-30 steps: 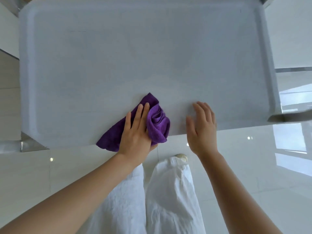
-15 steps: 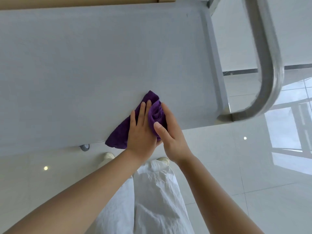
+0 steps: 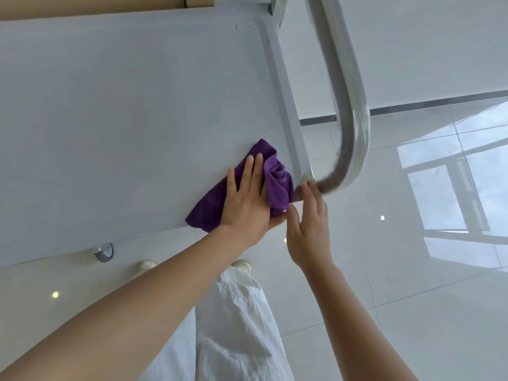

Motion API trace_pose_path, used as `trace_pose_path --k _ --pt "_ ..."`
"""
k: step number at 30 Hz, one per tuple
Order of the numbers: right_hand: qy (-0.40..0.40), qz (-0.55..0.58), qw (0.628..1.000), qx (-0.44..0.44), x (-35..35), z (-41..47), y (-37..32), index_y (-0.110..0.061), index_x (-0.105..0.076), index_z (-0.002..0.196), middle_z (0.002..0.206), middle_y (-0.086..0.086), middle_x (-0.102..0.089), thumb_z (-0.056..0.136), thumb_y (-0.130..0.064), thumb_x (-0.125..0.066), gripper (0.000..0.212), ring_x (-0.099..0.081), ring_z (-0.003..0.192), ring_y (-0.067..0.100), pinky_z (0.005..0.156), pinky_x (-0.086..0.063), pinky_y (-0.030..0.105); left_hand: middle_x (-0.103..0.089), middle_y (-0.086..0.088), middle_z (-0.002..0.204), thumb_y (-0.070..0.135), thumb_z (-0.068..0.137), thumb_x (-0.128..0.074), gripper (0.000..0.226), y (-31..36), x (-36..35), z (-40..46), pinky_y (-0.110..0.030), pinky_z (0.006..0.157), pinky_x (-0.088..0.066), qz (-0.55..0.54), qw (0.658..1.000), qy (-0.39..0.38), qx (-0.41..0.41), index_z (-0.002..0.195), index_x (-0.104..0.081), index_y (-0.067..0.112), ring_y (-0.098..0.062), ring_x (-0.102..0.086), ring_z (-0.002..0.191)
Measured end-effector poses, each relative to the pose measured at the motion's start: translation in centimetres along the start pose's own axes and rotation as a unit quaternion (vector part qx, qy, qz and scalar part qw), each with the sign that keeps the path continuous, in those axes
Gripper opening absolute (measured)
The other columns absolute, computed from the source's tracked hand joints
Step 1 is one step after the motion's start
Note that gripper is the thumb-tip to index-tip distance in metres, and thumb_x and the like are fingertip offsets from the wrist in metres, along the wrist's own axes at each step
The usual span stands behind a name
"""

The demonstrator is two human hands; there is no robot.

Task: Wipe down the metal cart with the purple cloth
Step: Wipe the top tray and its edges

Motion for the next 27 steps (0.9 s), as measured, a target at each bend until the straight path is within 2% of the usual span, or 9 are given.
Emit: trace_pose_path --k 4,9,12,14,16,19,23,25,27 --pt "0.049 0.100 0.994 -0.022 0.8 -0.1 0.0 -0.007 -0.044 0.137 0.130 -0.003 -0.050 0.094 -0.018 -0.040 0.045 -0.042 0.110 -0.020 0.089 -0.026 -0.004 0.023 -0.019 0.152 0.050 0.093 -0.014 0.074 2.8 0.6 1.7 -0.053 0.112 0.006 -0.009 0.999 -0.036 -0.024 0.147 0.016 0.009 -0.034 0.021 0.140" --pt "0.165 0.201 0.963 -0.070 2.0 -1.7 0.9 -0.025 -0.057 0.109 0.105 -0.010 -0.060 0.087 -0.025 -0.043 0.027 -0.056 0.101 -0.001 0.088 -0.042 0.013 0.021 -0.015 0.154 0.057 0.095 -0.017 0.076 4.7 0.8 2.9 -0.050 0.112 0.009 -0.032 0.998 -0.032 -0.054 0.148 0.014 0.012 -0.030 0.019 0.142" --pt "0.204 0.262 0.931 -0.148 2.7 -2.3 1.9 -0.028 -0.055 0.102 0.108 -0.005 -0.058 0.083 -0.026 -0.045 0.022 -0.055 0.103 0.000 0.085 -0.041 0.007 -0.007 -0.008 0.157 0.057 0.094 -0.030 0.074 4.5 1.4 2.5 -0.040 0.115 0.007 -0.211 0.977 0.023 -0.027 0.150 -0.010 0.013 -0.022 -0.001 0.145" --pt "0.196 0.296 0.914 -0.197 2.7 -2.6 2.9 -0.017 -0.056 0.109 0.114 0.000 -0.058 0.081 -0.030 -0.045 0.033 -0.055 0.107 0.009 0.083 -0.042 0.008 -0.046 -0.010 0.140 0.059 0.088 -0.037 0.063 5.2 2.4 1.5 -0.042 0.116 -0.009 -0.379 0.921 0.083 0.015 0.131 -0.048 0.014 -0.024 -0.031 0.135" --pt "0.156 0.330 0.906 -0.213 2.3 -2.7 3.2 -0.012 -0.055 0.116 0.118 0.001 -0.058 0.081 -0.033 -0.044 0.042 -0.056 0.108 0.013 0.080 -0.045 0.013 -0.063 -0.007 0.111 0.061 0.080 -0.035 0.058 6.5 3.2 0.7 -0.046 0.106 -0.027 -0.489 0.864 0.101 0.070 0.102 -0.062 0.014 -0.026 -0.048 0.115" --pt "0.081 0.403 0.888 -0.206 2.0 -2.7 2.8 -0.011 -0.048 0.130 0.124 0.003 -0.057 0.080 -0.031 -0.043 0.054 -0.059 0.106 0.006 0.075 -0.050 0.016 -0.062 -0.009 0.102 0.060 0.077 -0.041 0.056 8.4 3.9 0.4 -0.044 0.099 -0.039 -0.610 0.780 0.056 0.126 0.095 -0.059 0.010 -0.028 -0.054 0.105" --pt "0.072 0.342 0.926 -0.143 3.2 -2.7 2.7 -0.025 -0.037 0.133 0.126 -0.002 -0.053 0.073 -0.043 -0.053 0.064 -0.055 0.110 0.006 0.083 -0.046 0.015 -0.055 0.000 0.107 0.039 0.096 -0.045 0.030 9.3 4.9 0.5 -0.010 0.085 -0.042 -0.748 0.640 -0.045 0.169 0.116 -0.048 0.016 -0.010 -0.056 0.098" --pt "0.096 0.263 0.954 -0.104 4.8 -2.5 2.6 -0.025 -0.043 0.126 0.103 -0.014 -0.060 0.075 -0.031 -0.060 0.053 -0.059 0.090 0.000 0.077 -0.043 0.009 -0.059 -0.004 0.114 0.047 0.094 -0.043 0.037 9.1 5.0 0.7 -0.026 0.096 -0.043 -0.786 0.581 -0.078 0.196 0.117 -0.053 0.019 -0.014 -0.058 0.104" --pt "0.168 0.151 0.973 -0.043 7.0 -1.9 2.9 -0.019 -0.056 0.115 0.093 -0.018 -0.058 0.079 -0.021 -0.059 0.036 -0.057 0.086 0.004 0.078 -0.040 0.005 -0.066 -0.001 0.101 0.054 0.091 -0.044 0.036 8.6 5.5 0.6 -0.034 0.099 -0.042 -0.811 0.543 -0.103 0.191 0.095 -0.063 0.023 -0.015 -0.060 0.101"
Point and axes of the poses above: each hand's wrist, its own z-axis towards the middle knuckle, its own x-axis out of the back of the hand, y = z × x, the point moved 3 cm from there along z, towards the middle knuckle
